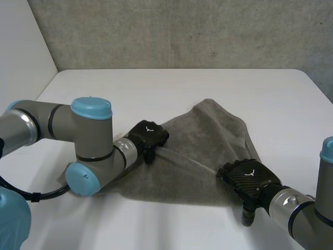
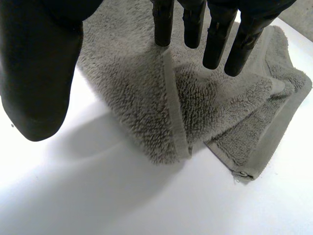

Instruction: Fold the towel.

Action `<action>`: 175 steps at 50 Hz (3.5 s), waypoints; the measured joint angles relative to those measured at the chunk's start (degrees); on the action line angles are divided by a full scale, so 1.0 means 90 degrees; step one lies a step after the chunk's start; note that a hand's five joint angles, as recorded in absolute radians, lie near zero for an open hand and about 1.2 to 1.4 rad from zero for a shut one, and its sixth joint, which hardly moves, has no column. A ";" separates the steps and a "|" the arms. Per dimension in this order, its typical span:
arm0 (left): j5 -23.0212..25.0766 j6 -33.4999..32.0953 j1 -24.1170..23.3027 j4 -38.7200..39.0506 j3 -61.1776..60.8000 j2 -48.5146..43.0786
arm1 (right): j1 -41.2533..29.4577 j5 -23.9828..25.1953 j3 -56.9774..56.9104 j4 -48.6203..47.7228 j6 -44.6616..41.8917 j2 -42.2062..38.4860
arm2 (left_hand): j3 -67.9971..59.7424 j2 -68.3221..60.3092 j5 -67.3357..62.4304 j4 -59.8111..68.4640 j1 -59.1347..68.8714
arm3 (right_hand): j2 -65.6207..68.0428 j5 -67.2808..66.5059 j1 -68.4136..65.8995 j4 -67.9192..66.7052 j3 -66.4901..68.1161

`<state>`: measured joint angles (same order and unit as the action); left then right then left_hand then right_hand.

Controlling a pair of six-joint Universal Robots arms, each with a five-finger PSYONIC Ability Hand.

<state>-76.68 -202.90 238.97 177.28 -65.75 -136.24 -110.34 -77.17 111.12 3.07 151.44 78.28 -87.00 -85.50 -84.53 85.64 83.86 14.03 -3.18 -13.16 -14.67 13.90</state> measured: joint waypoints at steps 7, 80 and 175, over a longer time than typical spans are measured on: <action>-0.0096 0.0003 0.0000 0.0013 -0.0150 0.0348 | 0.0000 -0.0005 -0.0004 -0.0135 0.0005 -0.0095 | -0.0129 -0.0063 -0.0044 0.0119 0.0002 | 0.0000 0.0000 0.0001 0.0000 0.0000; -0.0406 0.0037 0.2296 0.0054 -0.2601 0.2632 | 0.0125 -0.0446 -0.0351 -0.1054 0.0513 -0.0796 | -0.0164 -0.0117 -0.0103 0.0196 0.0030 | 0.1720 -0.1888 -0.1827 -0.1664 0.1763; -0.0378 0.0087 0.2053 0.0332 -0.2606 0.2635 | 0.0165 -0.0558 -0.1769 -0.1772 0.0249 -0.1835 | -0.0164 -0.0117 -0.0101 0.0196 0.0031 | 0.6765 -0.7000 -0.7004 -0.6891 0.6952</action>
<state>-80.08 -202.11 257.45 180.26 -89.20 -112.52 -108.86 -82.19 95.20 -12.88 153.67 61.77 -88.47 -86.56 -85.44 87.41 84.14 74.91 -66.18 -76.20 -76.69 76.46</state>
